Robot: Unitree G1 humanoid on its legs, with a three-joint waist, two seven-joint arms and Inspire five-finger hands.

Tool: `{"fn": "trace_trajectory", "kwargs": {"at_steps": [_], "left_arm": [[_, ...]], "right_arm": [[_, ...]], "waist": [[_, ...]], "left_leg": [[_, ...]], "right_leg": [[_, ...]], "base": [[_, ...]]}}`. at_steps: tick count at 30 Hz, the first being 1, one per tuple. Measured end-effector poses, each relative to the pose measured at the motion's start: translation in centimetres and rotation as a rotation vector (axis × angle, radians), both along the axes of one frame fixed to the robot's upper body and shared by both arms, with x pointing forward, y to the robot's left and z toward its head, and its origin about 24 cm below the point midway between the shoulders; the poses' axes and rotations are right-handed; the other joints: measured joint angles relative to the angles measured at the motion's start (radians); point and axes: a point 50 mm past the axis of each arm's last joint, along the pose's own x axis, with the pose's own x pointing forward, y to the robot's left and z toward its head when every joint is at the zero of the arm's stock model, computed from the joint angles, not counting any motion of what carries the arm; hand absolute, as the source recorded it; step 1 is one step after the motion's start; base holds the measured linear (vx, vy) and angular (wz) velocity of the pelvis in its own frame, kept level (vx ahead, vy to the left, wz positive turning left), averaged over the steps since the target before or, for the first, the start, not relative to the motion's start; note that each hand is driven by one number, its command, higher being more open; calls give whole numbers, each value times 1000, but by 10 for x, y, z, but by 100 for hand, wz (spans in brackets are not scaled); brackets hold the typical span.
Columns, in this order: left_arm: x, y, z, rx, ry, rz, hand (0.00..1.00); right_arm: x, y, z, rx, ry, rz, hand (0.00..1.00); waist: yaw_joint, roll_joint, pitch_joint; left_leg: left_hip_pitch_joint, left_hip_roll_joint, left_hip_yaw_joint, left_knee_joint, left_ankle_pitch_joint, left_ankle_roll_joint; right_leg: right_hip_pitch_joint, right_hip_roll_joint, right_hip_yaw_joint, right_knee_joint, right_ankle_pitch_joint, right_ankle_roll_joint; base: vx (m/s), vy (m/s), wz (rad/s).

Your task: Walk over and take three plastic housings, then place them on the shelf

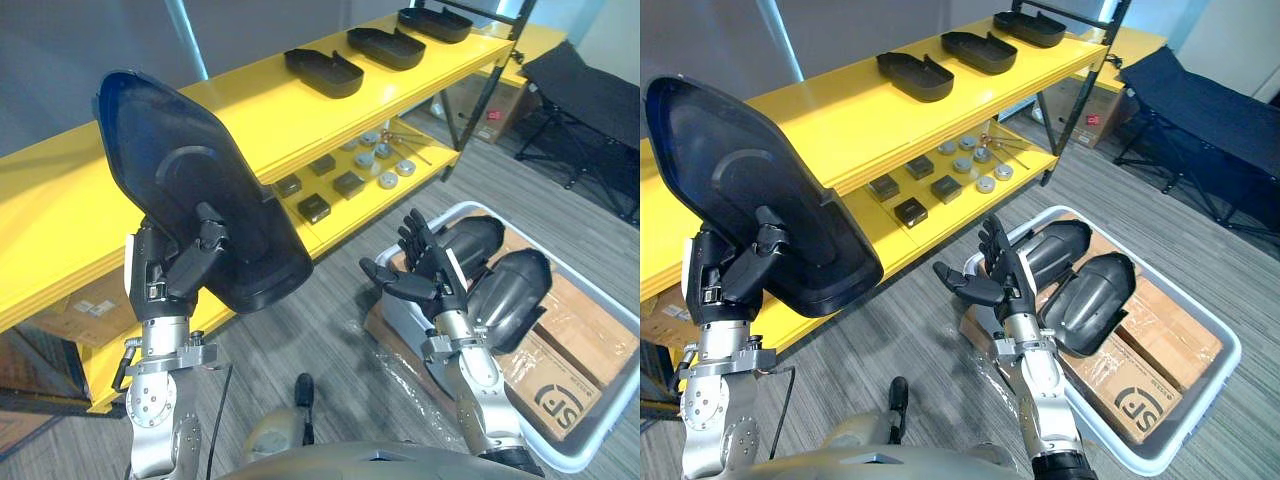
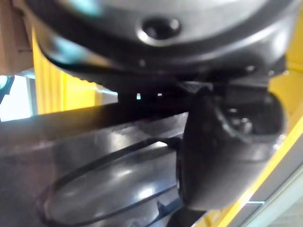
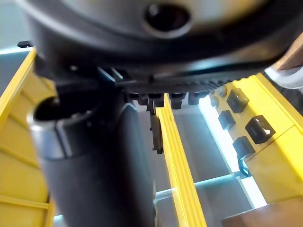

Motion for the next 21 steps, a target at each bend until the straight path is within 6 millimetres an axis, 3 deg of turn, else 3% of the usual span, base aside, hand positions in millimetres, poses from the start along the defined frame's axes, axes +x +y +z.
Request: {"fn": "trace_trajectory", "kwargs": {"at_steps": [1,3,5,6,7,9,10,13,15,16,17,18,19,20,21], "left_arm": [[-1,4,1,27,0,18,0],[-4,11,1,43,3,51,0],[-5,17,2,46,8,80,0],[-5,17,3,49,8,81,0],[-6,20,3,43,7,103,0],[-6,24,4,29,6,138,0],[-4,23,5,13,0,140,0],[3,10,5,-18,-10,98,0],[5,1,3,-29,-5,69,0],[5,-1,5,-31,-13,62,0],[4,0,9,-27,-29,63,0],[4,-1,9,-35,-32,68,0],[1,-3,5,-58,-15,79,0],[-2,-2,2,-63,1,87,0],[-5,-3,-3,-68,24,92,0]], "right_arm": [[0,-1,1,3,-13,-23,100],[1,-3,3,4,-22,-47,100],[1,-12,4,-4,-33,-99,100],[1,-13,5,-5,-34,-104,100],[3,-14,8,-20,-51,-105,100],[7,-15,15,-40,-95,-100,100],[7,-15,23,-41,-128,-100,100],[0,-16,45,-49,-225,-95,100],[-6,-15,57,-56,-285,-75,100],[-8,-11,65,-56,-330,-52,100],[-10,-8,74,-55,-375,-32,100],[-10,-8,78,-62,-397,-26,100],[-9,-9,82,-72,-421,-18,100],[-9,-9,82,-65,-421,-15,100],[-10,-11,81,-49,-420,-18,100]], "waist": [[5,-16,9],[8,-28,15],[-12,-14,16],[-12,-11,17],[-12,-7,20],[-11,5,25],[-12,6,25],[-39,26,22],[-34,20,10],[-31,2,-8],[-28,-42,-32],[-26,-44,-34],[-27,-12,-39],[-26,1,-50],[-32,19,-50]], "left_leg": [[-26,-17,5,90,-60,21],[-36,-31,0,170,-120,13],[0,-34,-73,162,-144,28],[5,-33,-81,158,-148,34],[30,-28,-102,141,-155,41],[66,-16,-116,129,-168,41],[82,-12,-134,136,-184,39],[95,-12,-209,181,-232,24],[108,-18,-245,210,-275,7],[107,-20,-245,226,-307,-6],[100,-12,-208,255,-344,-25],[101,8,-186,283,-368,-35],[105,72,-154,338,-408,-49],[106,94,-138,356,-406,-63],[83,121,-101,446,-391,-58]], "right_leg": [[22,-23,-14,15,-15,14],[20,-50,5,128,-7,17],[-135,-89,110,468,104,-87],[-148,-89,118,481,94,-89],[-187,-76,139,468,42,-83],[-242,-41,163,359,30,-90],[-283,-17,201,292,35,-84],[-334,35,333,109,86,-25],[-312,42,348,56,122,-24],[-286,42,348,29,135,-25],[-237,38,337,-13,161,-22],[-219,39,316,-21,230,-24],[-177,70,271,-8,213,-29],[-163,82,257,-8,200,-35],[-124,96,228,-11,181,-41]], "base": [[125,46,29],[189,65,37],[168,81,69],[163,15,48],[228,4,23],[260,9,20],[198,-6,45],[210,-61,76],[246,-164,71],[384,-354,69],[335,-314,65],[366,-394,62],[157,-181,40],[358,-300,59],[300,-190,68]]}}
